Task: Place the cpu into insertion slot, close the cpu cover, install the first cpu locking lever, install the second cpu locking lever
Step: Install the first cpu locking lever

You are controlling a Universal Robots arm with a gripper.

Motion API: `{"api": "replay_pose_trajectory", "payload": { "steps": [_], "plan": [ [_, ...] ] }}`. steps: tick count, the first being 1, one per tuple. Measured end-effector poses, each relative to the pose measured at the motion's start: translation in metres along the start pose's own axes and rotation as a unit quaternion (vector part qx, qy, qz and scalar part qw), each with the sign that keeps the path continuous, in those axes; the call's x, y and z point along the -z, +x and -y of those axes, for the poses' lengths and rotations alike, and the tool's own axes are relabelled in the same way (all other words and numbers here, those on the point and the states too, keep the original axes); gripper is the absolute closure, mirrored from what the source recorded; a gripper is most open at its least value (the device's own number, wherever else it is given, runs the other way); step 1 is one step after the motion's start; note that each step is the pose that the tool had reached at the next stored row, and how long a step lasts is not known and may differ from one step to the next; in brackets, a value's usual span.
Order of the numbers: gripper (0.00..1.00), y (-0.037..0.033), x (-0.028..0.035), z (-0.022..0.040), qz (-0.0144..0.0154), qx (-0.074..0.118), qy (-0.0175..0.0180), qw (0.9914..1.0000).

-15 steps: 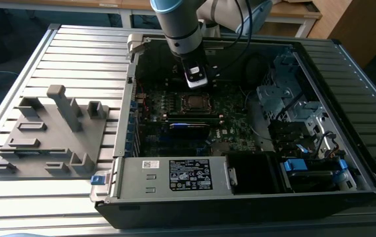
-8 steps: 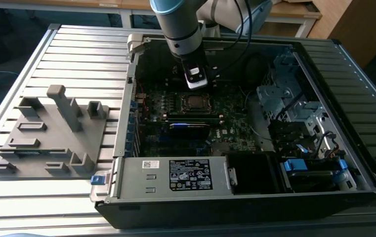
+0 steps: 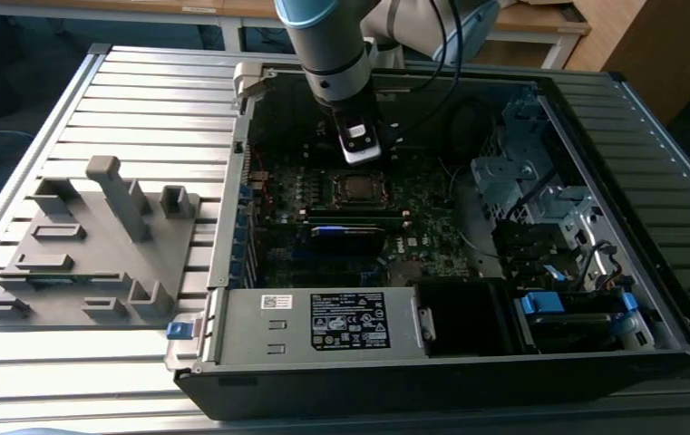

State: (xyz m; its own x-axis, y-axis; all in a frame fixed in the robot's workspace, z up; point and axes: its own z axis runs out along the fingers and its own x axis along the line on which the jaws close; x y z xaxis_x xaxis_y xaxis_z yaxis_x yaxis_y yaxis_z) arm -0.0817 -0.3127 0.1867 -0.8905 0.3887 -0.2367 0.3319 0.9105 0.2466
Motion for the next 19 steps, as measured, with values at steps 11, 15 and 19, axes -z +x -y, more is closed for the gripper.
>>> {"api": "replay_pose_trajectory", "payload": {
  "steps": [11,15,19],
  "plan": [
    [0.89,-0.0024,0.0005,0.0040,-0.0003,0.000,-0.0008,1.00000],
    [0.89,-0.0027,0.0009,0.0041,-0.0032,-0.003,-0.0081,0.99996],
    [0.89,-0.0033,0.0030,0.0039,-0.0063,-0.005,-0.0146,0.99986]
  ]
}}
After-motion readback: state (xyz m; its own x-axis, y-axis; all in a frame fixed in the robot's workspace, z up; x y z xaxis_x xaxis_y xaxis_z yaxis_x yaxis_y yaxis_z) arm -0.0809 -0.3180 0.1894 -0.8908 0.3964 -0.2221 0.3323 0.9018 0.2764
